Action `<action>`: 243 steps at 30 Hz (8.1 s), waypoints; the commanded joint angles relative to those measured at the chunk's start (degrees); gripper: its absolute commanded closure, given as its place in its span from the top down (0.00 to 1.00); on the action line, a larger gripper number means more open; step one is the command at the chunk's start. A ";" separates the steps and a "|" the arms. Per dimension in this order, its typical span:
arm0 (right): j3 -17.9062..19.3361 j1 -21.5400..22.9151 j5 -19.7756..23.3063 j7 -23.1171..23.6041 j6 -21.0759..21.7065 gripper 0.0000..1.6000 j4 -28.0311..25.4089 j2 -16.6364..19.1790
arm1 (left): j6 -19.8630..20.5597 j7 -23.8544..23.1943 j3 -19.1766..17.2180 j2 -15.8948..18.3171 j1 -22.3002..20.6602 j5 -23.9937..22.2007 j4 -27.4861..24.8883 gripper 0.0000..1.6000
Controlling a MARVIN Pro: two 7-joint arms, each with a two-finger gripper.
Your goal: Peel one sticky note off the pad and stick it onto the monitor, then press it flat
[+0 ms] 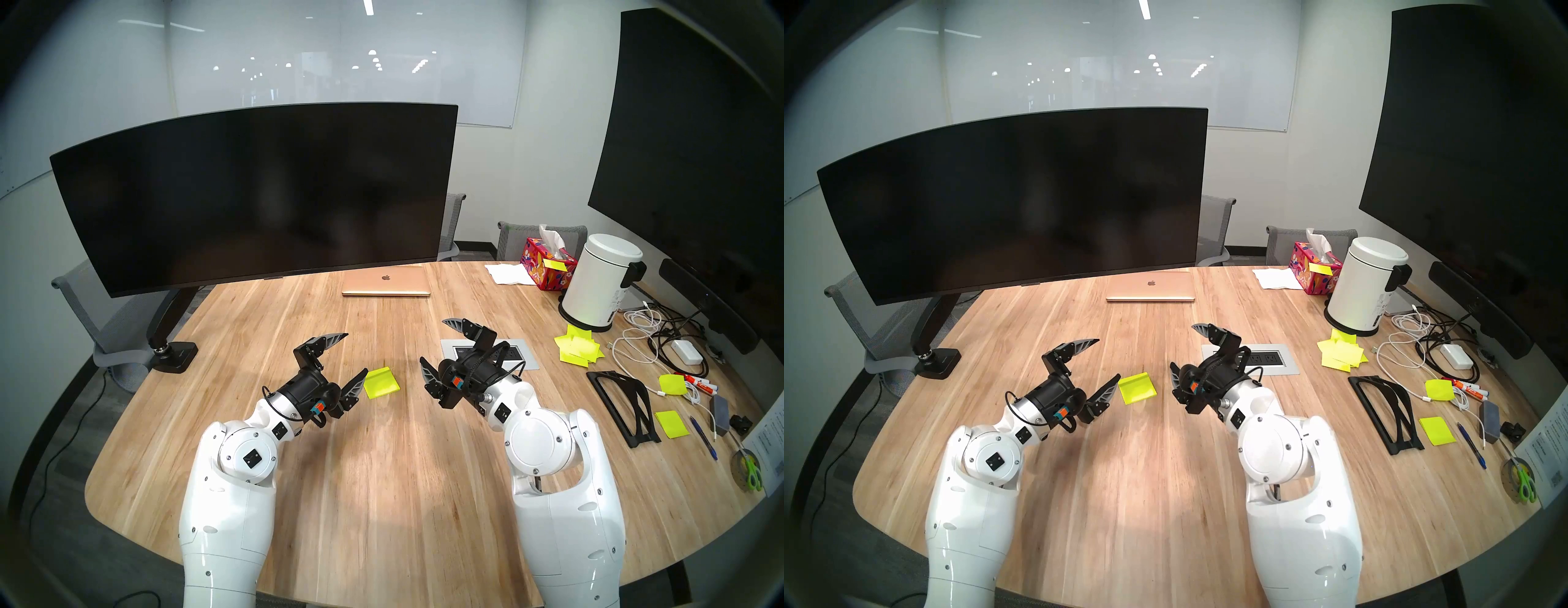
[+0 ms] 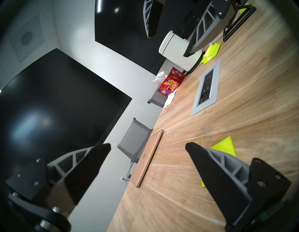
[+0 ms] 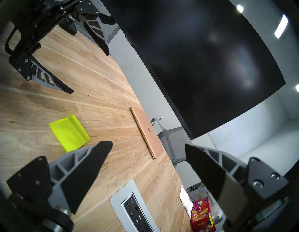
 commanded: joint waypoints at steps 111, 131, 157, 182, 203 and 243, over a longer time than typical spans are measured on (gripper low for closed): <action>-1.83 13.56 -2.33 15.03 -0.07 1.00 9.86 0.23 | -0.46 -6.81 -4.87 2.21 -0.91 -5.00 -1.07 1.00; -1.01 17.01 -0.01 18.71 -3.32 1.00 13.56 0.67 | -0.68 -6.96 -5.07 1.98 -0.97 -4.90 -1.04 1.00; -0.84 24.69 -0.72 18.77 -7.13 1.00 23.00 1.66 | -0.82 -7.07 -5.20 1.83 -1.02 -4.84 -1.02 1.00; -3.22 26.06 -0.94 22.26 -11.23 1.00 25.02 4.01 | -0.86 -7.14 -5.27 1.74 -1.02 -4.80 -1.04 1.00; -5.46 25.93 -2.52 23.01 -12.26 0.85 25.87 4.16 | -0.89 -7.18 -5.31 1.68 -1.03 -4.77 -1.05 1.00; -7.20 30.53 -4.89 20.74 -14.60 0.71 33.84 2.46 | -0.96 -7.24 -5.38 1.60 -1.06 -4.74 -1.03 1.00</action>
